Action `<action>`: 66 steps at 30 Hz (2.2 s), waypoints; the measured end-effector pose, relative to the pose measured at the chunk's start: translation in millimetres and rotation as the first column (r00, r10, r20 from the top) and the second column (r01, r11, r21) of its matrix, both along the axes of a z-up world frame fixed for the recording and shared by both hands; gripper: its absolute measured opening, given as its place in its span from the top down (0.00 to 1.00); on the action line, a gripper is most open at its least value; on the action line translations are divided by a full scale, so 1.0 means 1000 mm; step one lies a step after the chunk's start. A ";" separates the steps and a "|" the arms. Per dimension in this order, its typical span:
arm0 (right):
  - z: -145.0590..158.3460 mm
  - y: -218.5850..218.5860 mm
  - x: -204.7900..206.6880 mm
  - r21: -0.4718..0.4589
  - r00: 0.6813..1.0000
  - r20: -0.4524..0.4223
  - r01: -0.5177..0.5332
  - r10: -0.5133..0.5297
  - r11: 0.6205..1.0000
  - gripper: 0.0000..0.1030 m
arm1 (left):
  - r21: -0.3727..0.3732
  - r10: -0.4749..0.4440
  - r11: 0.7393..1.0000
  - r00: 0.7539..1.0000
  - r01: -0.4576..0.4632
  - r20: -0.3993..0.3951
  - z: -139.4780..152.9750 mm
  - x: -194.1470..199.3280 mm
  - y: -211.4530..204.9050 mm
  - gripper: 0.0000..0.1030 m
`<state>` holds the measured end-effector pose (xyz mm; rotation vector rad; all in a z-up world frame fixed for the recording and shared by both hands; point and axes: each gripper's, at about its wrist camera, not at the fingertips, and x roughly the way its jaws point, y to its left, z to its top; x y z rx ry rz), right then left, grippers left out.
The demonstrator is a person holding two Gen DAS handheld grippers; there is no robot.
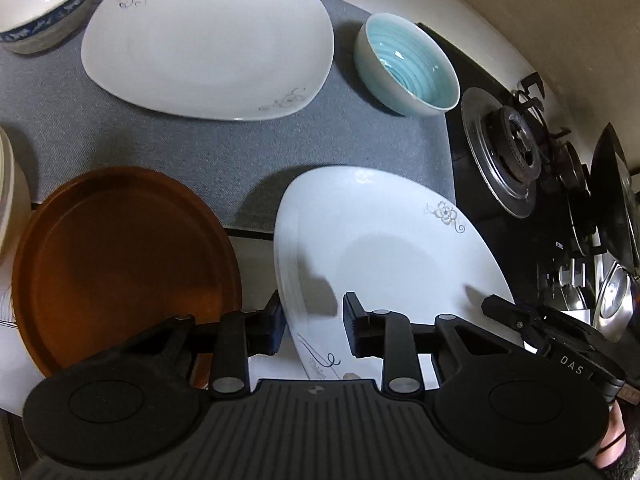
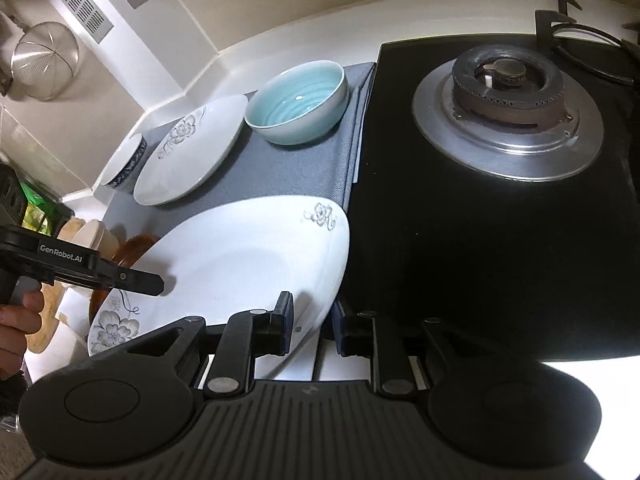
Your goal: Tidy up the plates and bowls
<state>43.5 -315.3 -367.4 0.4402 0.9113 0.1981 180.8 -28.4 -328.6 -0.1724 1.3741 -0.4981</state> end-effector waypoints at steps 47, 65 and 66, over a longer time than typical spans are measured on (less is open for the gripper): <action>0.019 0.078 0.034 0.031 0.999 0.033 -0.019 0.018 0.999 0.82 | -0.025 0.137 0.990 0.989 -0.135 0.061 0.018 0.033 0.094 0.80; 0.041 0.112 0.129 -0.024 0.994 0.075 -0.078 0.080 0.997 0.80 | -0.036 0.214 0.977 0.973 -0.212 0.088 0.029 0.127 0.122 0.80; 0.039 0.113 0.134 -0.024 0.994 0.074 -0.080 0.082 0.997 0.80 | -0.033 0.218 0.976 0.972 -0.216 0.087 0.027 0.134 0.122 0.80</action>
